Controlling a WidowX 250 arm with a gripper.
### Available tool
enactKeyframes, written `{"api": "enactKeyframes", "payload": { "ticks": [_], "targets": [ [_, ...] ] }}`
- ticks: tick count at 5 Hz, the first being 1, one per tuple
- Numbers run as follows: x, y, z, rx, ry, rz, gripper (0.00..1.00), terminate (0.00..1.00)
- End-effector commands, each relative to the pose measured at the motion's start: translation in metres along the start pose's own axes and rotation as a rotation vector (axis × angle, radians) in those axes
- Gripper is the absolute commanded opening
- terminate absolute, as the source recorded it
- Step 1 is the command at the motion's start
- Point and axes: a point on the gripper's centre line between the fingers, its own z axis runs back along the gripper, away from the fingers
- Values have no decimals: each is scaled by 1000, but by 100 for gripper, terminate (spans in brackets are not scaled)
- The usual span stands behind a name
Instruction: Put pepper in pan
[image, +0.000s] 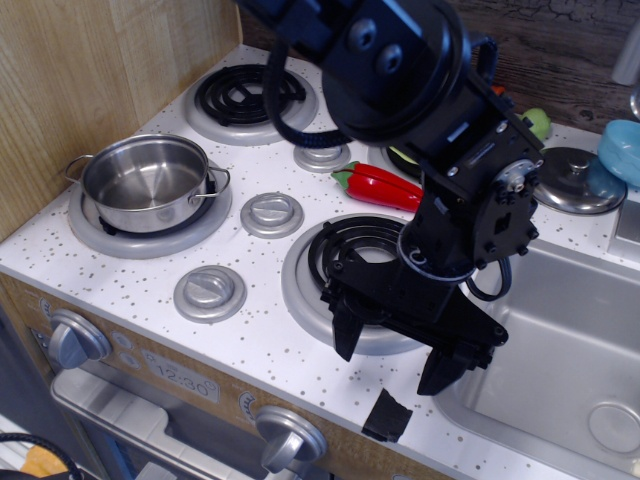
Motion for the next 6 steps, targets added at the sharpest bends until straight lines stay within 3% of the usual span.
{"api": "enactKeyframes", "payload": {
  "ticks": [1,2,3,4,5,6],
  "targets": [
    [0,0,0,0,0,0,100,0],
    [24,16,17,110,-5,197,100,0],
    [56,39,28,69,11,299,100,0],
    [89,49,26,113,-56,501,100,0],
    [114,57,21,30,-92,633,100,0],
    [132,61,20,-29,-173,659,100,0]
  ]
}}
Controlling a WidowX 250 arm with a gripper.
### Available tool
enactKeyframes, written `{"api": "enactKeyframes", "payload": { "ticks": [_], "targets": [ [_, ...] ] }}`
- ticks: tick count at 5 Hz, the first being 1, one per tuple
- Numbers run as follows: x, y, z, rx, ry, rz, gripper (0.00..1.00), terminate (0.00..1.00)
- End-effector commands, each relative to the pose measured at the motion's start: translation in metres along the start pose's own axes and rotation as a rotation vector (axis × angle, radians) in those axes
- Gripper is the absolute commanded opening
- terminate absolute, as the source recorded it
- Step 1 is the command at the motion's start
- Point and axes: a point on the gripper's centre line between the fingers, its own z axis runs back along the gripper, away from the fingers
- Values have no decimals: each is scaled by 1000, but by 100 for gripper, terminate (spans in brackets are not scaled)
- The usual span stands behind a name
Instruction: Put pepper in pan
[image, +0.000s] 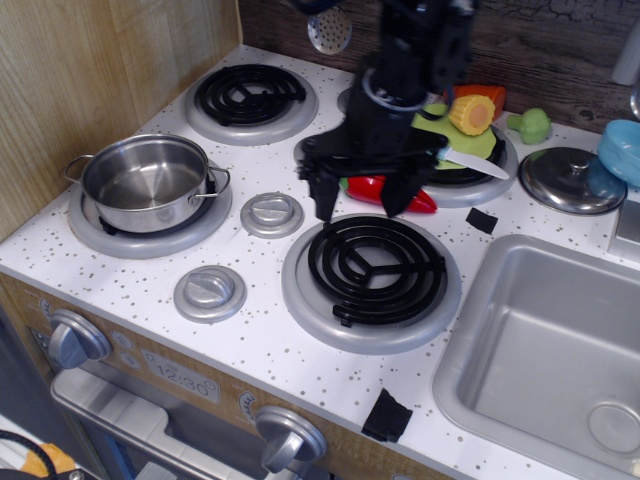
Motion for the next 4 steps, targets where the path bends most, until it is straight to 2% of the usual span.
{"api": "enactKeyframes", "payload": {
  "ticks": [1,2,3,4],
  "targets": [
    [26,-14,11,-129,-90,34,100,0],
    [37,-23,7,-179,-146,52,100,0],
    [51,-29,3,-194,-169,66,100,0],
    [56,-34,-6,-206,-166,72,100,0]
  ]
}}
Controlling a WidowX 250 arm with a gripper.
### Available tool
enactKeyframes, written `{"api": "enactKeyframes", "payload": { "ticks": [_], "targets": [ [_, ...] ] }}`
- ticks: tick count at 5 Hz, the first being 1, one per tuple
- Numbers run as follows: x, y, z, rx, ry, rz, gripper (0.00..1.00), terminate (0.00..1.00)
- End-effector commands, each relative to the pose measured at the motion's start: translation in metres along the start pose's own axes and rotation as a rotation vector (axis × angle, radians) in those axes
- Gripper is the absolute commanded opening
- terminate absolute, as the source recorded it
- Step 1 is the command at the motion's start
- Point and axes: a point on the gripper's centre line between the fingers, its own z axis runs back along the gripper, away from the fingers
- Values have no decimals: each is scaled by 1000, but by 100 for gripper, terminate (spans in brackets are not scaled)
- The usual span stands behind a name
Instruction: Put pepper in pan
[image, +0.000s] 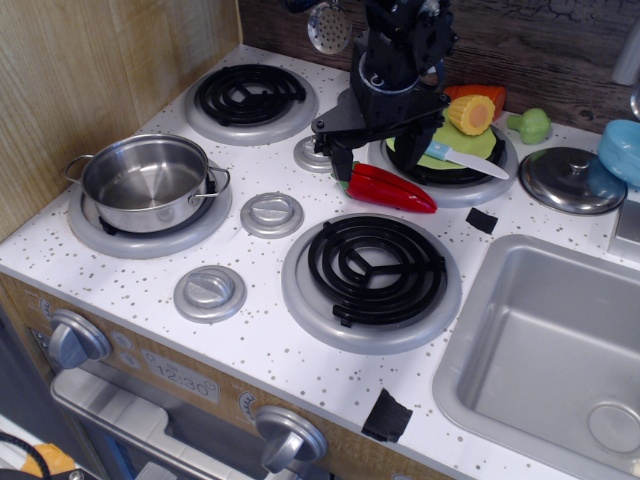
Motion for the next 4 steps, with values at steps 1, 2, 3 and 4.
{"api": "enactKeyframes", "payload": {
  "ticks": [1,2,3,4],
  "targets": [
    [11,-12,-5,-42,-35,59,100,0],
    [7,-10,-17,-36,15,81,100,0],
    [5,-9,-26,-46,31,79,100,0],
    [-1,-10,-32,3,22,49,0,0]
  ]
}}
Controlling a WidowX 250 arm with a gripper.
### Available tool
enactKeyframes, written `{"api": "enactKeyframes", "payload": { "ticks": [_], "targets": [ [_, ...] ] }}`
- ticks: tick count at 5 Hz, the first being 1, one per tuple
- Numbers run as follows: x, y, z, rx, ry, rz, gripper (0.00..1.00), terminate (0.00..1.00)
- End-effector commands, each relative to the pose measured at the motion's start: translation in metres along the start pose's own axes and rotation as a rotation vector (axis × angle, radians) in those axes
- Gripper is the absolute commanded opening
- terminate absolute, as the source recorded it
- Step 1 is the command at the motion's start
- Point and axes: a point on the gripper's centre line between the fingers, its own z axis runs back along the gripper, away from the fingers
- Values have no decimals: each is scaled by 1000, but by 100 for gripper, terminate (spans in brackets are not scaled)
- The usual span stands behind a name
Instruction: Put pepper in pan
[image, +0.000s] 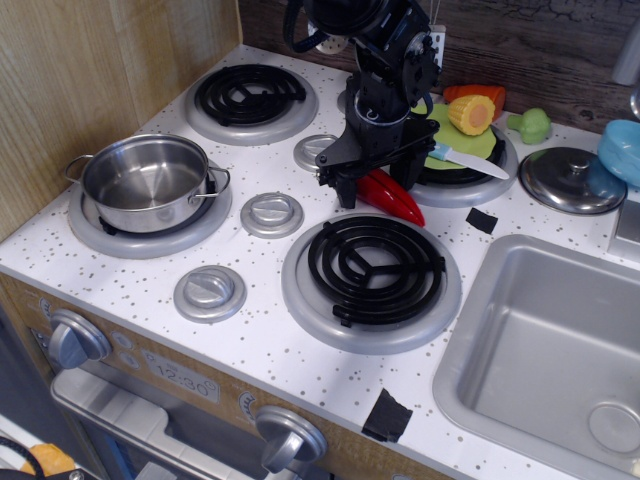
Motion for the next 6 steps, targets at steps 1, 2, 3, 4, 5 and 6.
{"api": "enactKeyframes", "payload": {
  "ticks": [1,2,3,4,5,6],
  "targets": [
    [8,-5,15,45,-65,-34,0,0],
    [23,6,38,129,-85,-70,0,0],
    [39,23,62,215,-105,-121,0,0],
    [42,45,79,282,-103,-166,0,0],
    [45,71,87,312,-86,-222,0,0],
    [53,91,98,336,-52,-309,0,0]
  ]
}}
